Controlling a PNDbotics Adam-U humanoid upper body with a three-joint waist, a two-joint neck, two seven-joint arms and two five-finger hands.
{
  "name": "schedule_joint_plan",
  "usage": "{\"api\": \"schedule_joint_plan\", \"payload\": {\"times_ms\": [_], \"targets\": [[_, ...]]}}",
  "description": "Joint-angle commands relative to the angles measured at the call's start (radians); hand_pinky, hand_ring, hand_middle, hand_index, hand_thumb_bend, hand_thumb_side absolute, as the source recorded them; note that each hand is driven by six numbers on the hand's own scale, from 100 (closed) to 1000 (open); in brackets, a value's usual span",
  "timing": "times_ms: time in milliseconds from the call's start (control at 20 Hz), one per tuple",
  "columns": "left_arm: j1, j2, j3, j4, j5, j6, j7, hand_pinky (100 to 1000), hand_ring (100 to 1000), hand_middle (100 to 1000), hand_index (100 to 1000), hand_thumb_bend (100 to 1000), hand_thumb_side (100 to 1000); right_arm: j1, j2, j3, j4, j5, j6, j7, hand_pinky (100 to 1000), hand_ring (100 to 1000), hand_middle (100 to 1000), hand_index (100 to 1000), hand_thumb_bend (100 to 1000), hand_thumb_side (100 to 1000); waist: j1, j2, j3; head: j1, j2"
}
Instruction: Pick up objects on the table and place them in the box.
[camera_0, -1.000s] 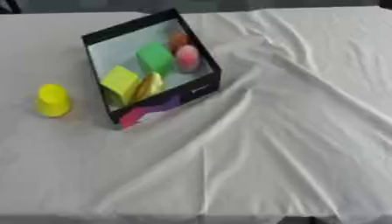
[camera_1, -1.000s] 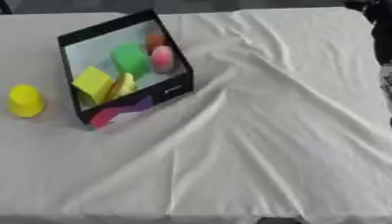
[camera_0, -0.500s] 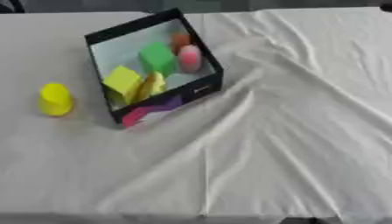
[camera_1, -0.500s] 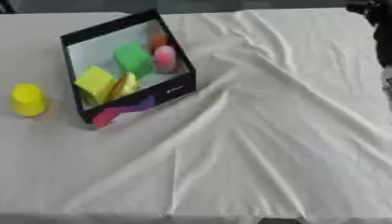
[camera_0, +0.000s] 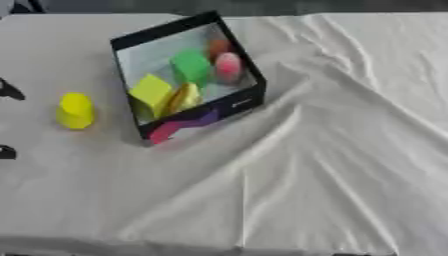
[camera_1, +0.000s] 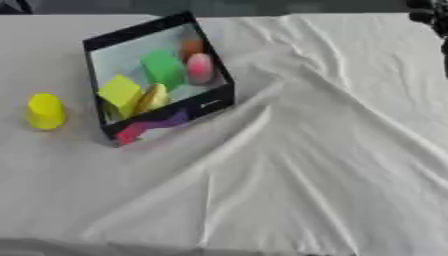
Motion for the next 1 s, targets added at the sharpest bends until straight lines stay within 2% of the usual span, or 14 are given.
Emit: {"api": "schedule_joint_plan", "payload": {"times_ms": [50, 350, 700, 1000], "targets": [[-0.033, 0.003, -0.003, 0.030, -0.011, 0.001, 0.016, 891, 901, 809, 843, 668, 172, -0.017, -0.019, -0.005, -0.005, 0.008, 0.005, 0.000, 808, 764, 756, 874, 100, 589, 0.008, -0.020, -0.001, 0.003, -0.006], [-0.077, -0.032, -0.024, 0.057, -0.006, -0.007, 0.017, 891, 902, 807, 838, 652, 221, -0.017, -0.016, -0.004, 0.001, 0.011, 0.010, 0.001, 809, 763, 756, 873, 100, 593, 0.010, -0.020, -0.002, 0.002, -0.010], [-0.108, -0.050, -0.027, 0.034, 0.038, -0.011, 0.034, 894, 909, 805, 826, 590, 251, -0.011, -0.015, -0.005, 0.006, 0.012, 0.014, -0.001, 811, 764, 756, 872, 100, 598, 0.010, -0.020, -0.003, -0.009, -0.006], [-0.165, -0.058, -0.028, 0.016, 0.075, -0.035, -0.041, 898, 912, 803, 826, 602, 296, -0.011, -0.014, -0.006, 0.011, 0.008, 0.018, 0.000, 815, 765, 757, 873, 100, 600, 0.012, -0.022, -0.004, -0.012, 0.012]]}}
